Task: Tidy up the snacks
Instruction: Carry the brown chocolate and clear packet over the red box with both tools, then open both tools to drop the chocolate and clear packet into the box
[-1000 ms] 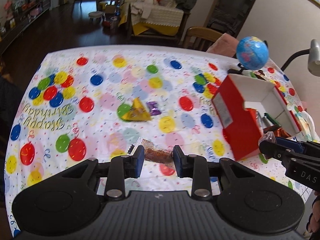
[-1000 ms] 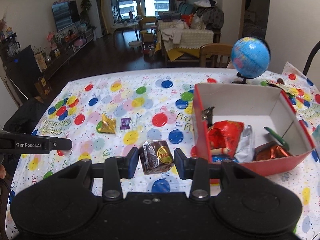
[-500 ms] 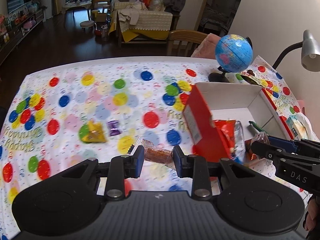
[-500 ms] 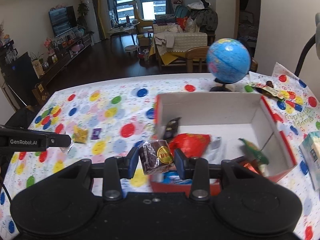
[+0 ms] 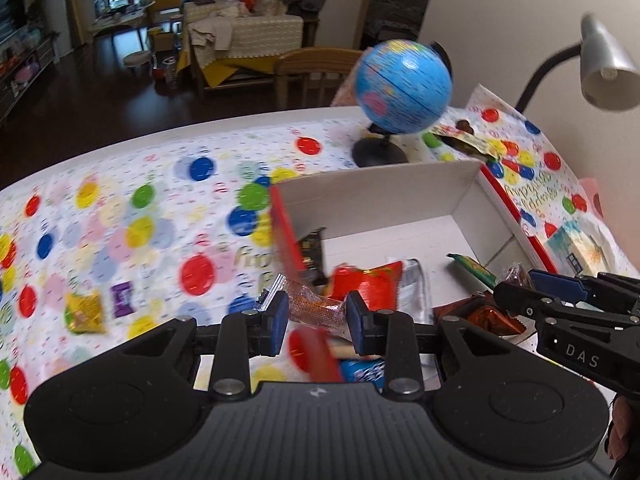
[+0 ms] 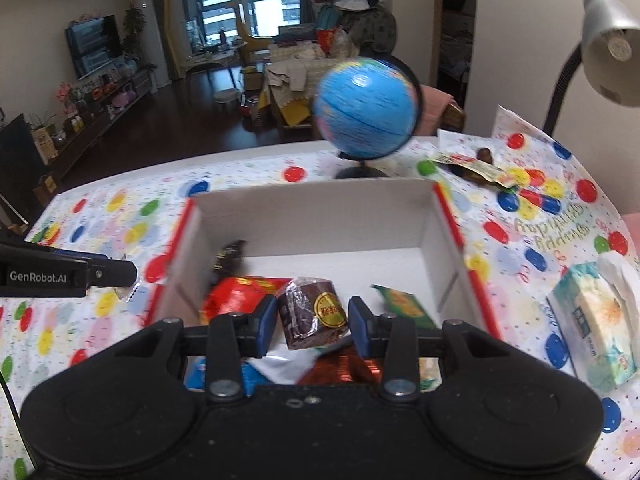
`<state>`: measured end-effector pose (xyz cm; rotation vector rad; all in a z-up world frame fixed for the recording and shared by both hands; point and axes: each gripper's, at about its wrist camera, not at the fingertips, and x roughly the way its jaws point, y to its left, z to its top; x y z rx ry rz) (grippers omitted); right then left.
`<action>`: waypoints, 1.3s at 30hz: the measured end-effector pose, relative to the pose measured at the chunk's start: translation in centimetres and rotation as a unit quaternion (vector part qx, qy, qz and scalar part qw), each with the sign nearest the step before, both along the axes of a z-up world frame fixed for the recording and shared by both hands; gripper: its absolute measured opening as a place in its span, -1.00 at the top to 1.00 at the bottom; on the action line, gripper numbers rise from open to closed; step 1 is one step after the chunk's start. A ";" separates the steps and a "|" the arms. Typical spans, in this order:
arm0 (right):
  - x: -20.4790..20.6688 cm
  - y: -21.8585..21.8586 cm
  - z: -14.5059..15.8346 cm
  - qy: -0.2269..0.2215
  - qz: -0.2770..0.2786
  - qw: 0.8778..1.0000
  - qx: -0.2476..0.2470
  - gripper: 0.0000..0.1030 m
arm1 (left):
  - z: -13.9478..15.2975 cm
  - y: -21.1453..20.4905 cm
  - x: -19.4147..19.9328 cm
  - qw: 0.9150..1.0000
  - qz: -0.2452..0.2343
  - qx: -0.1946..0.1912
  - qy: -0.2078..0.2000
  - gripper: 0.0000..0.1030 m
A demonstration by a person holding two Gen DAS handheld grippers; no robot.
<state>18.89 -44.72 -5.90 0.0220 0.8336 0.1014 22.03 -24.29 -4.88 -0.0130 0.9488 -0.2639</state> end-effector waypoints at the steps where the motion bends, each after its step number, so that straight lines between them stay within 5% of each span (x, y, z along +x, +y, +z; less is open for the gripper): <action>1: 0.2 -0.5 -0.3 0.003 -0.004 1.000 0.001 0.28 | -0.3 -0.7 0.3 1.000 -0.004 0.003 0.002 0.41; 14: 2.7 -4.6 -3.7 0.038 -0.032 0.999 -0.014 0.28 | -3.4 -7.1 2.0 0.997 -0.064 0.015 0.037 0.41; 31: 3.4 -5.0 -5.4 0.063 -0.023 0.998 -0.013 0.23 | -5.7 -9.2 2.8 0.995 -0.069 0.051 0.050 0.38; 39: 2.5 -5.0 -4.4 0.054 -0.021 0.998 -0.002 -0.04 | -4.6 -8.3 1.9 0.996 -0.067 0.021 0.051 -0.11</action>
